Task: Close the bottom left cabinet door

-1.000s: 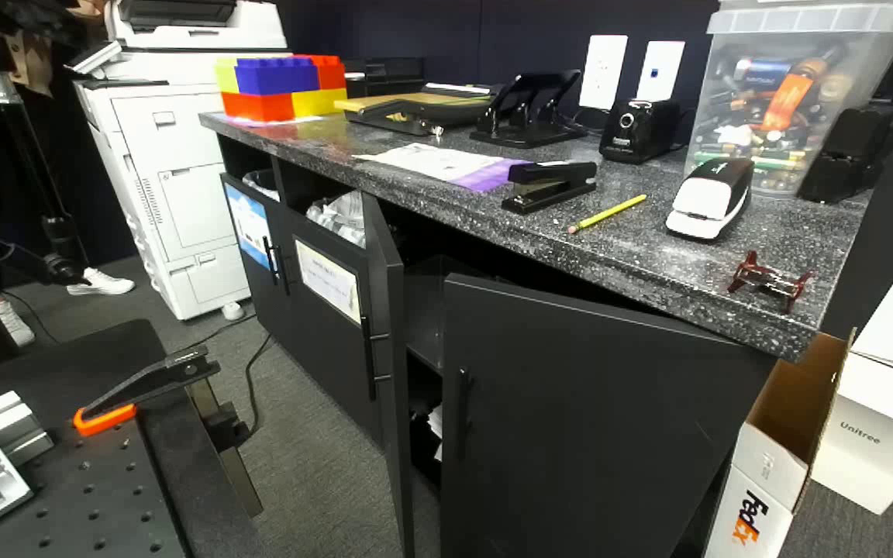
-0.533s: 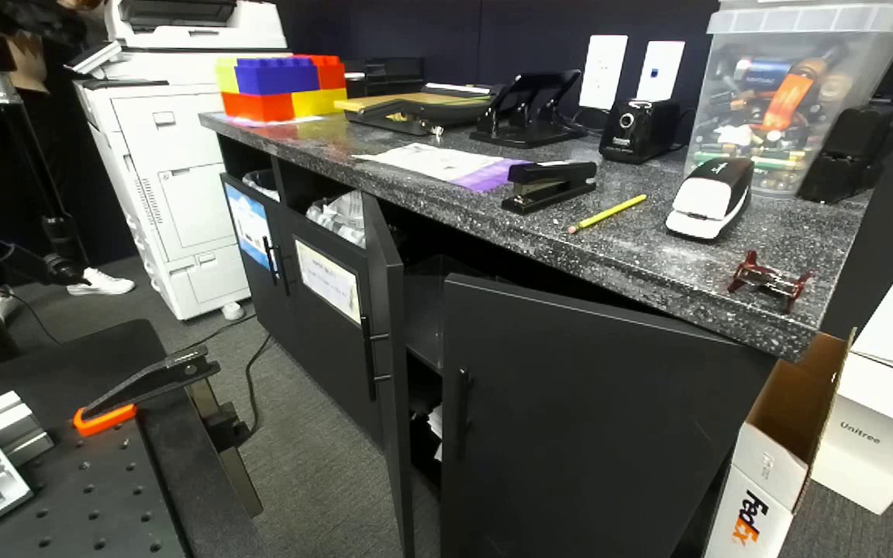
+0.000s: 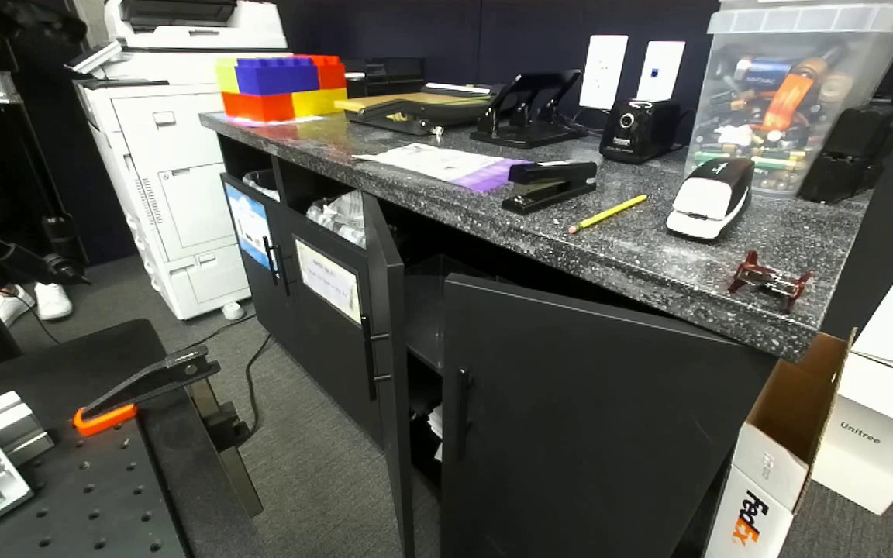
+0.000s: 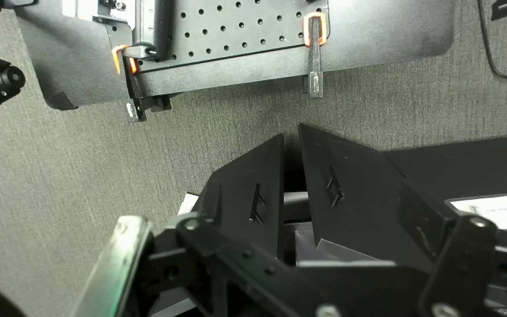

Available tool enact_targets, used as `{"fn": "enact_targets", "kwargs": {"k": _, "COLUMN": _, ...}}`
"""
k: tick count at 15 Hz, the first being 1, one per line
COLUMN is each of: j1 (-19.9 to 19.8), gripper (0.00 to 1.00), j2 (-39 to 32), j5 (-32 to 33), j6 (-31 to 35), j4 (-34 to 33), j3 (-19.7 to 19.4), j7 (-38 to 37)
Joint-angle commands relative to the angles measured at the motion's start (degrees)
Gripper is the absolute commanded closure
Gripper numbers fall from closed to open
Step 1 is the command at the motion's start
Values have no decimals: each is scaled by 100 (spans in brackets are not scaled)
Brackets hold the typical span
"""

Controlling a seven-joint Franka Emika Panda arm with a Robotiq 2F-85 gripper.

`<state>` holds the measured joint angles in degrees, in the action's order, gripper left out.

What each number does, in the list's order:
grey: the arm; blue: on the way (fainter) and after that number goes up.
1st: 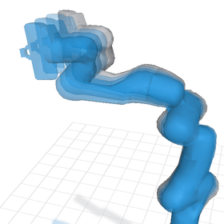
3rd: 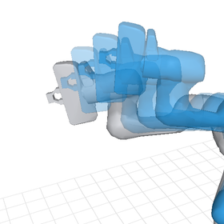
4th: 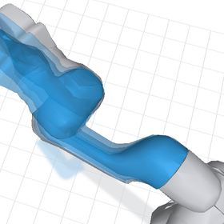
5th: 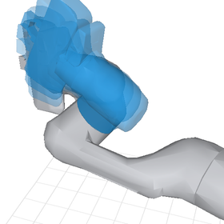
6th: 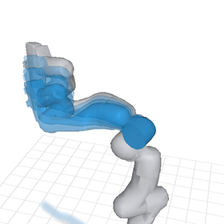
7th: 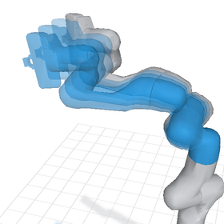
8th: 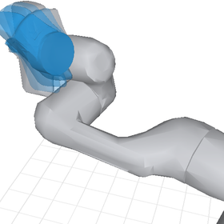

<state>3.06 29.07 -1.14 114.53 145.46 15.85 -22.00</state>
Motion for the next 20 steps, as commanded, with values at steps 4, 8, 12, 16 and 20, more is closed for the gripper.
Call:
{"fn": "enact_targets", "kwargs": {"k": 4, "j1": -277, "gripper": 0, "j2": -1519, "j5": 158, "j6": 1341, "j4": -13, "j3": -724, "j7": 552}}
{"fn": "enact_targets", "kwargs": {"k": 8, "j1": -309, "gripper": 0, "j2": -2795, "j5": 131, "j6": 2044, "j4": -322, "j3": -982, "j7": 655}}
{"fn": "enact_targets", "kwargs": {"k": 12, "j1": -170, "gripper": 0, "j2": -3757, "j5": 179, "j6": 2585, "j4": -680, "j3": -1064, "j7": 446}}
{"fn": "enact_targets", "kwargs": {"k": 16, "j1": 30, "gripper": 0, "j2": -4632, "j5": 148, "j6": 2891, "j4": -1200, "j3": -1159, "j7": 277}}
{"fn": "enact_targets", "kwargs": {"k": 20, "j1": 340, "gripper": 0, "j2": -5426, "j5": 107, "j6": 3078, "j4": -1767, "j3": -1237, "j7": 78}}
